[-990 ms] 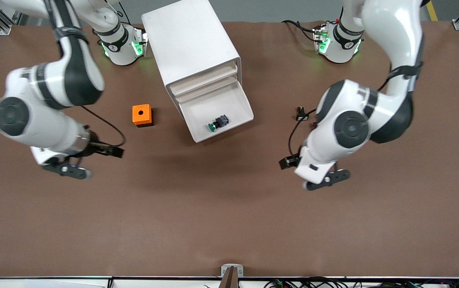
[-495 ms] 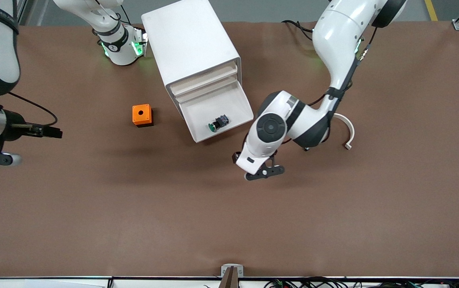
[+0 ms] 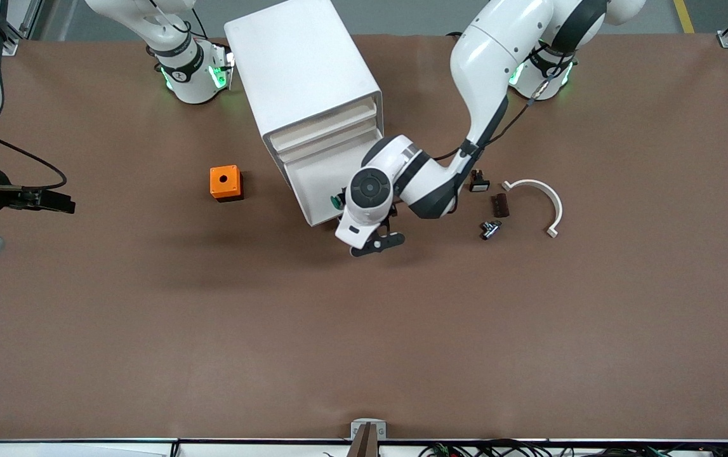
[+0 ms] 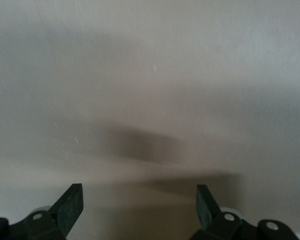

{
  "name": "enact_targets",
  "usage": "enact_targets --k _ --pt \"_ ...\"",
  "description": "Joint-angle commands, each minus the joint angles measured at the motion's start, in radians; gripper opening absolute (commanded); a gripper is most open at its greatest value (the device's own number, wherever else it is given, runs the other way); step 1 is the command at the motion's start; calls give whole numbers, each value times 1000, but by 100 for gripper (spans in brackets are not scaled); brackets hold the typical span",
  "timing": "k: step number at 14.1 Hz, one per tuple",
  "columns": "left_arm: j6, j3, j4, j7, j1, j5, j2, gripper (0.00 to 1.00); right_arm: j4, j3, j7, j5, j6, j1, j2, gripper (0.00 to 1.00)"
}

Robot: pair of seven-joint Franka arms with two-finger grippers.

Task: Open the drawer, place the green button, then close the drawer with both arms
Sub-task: 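Push the drawer closed into the cabinet with the left gripper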

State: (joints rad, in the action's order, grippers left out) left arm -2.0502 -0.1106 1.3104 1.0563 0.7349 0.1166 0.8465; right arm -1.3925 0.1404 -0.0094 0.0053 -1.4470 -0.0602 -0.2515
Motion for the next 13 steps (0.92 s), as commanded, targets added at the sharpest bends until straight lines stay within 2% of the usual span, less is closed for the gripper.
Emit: enact_targets --k 1,4,5,11,13 --pt "-10 0 36 66 41 56 -20 99 0 -22 -41 14 -10 26 8 100" --pt "-10 -6 82 109 57 158 -30 99 1 -27 -41 -2 -18 22 8 100" --pt "-10 -27 87 128 57 179 -30 99 4 -25 -35 -1 -26 23 5 100" --pt "-10 -119 118 246 60 184 -35 99 61 -21 -33 11 -12 29 1 100" --pt "-10 -132 118 274 66 184 -35 99 61 -24 -38 22 81 33 20 100"
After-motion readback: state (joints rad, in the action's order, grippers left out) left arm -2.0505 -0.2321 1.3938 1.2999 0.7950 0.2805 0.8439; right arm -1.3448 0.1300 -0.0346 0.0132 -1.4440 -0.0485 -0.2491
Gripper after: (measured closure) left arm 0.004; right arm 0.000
